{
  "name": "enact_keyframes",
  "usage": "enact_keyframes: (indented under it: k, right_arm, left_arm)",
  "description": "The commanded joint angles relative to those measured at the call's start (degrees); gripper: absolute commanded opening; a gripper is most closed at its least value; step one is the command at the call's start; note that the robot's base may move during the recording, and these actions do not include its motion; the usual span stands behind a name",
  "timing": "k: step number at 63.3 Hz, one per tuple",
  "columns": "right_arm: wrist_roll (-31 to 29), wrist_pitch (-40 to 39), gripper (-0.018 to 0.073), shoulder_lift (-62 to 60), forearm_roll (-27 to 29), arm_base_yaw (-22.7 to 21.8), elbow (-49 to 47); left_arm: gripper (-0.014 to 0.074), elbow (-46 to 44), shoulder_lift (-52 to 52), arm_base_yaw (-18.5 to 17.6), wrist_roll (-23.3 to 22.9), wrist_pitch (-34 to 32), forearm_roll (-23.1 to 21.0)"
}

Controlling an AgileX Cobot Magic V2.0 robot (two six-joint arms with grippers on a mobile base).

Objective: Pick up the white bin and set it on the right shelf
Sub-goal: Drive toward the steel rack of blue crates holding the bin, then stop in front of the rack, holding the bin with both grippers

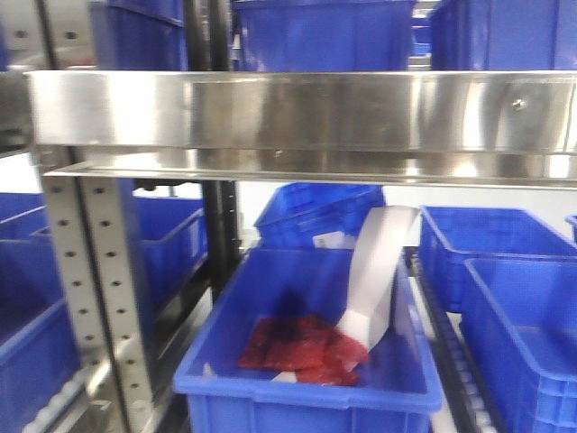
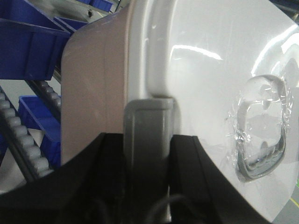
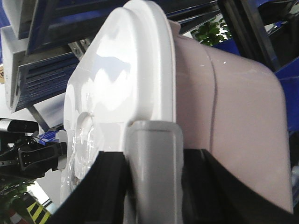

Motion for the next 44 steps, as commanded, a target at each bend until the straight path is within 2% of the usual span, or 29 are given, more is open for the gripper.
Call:
enact_keyframes:
  k: [1,44]
  right_arm:
    - [-0.81,17.16,0.0069,-1.62,4.81,2.17,-2.11]
    - [-0.81,17.10,0.0069,-1.62,4.81,2.17,-2.11]
  left_arm:
    - [-0.0126,-1.74,-2.52,-2.65,2.62,15.24,-5.96]
    - [-0.0126,-1.74,-2.52,-2.65,2.62,15.24,-5.96]
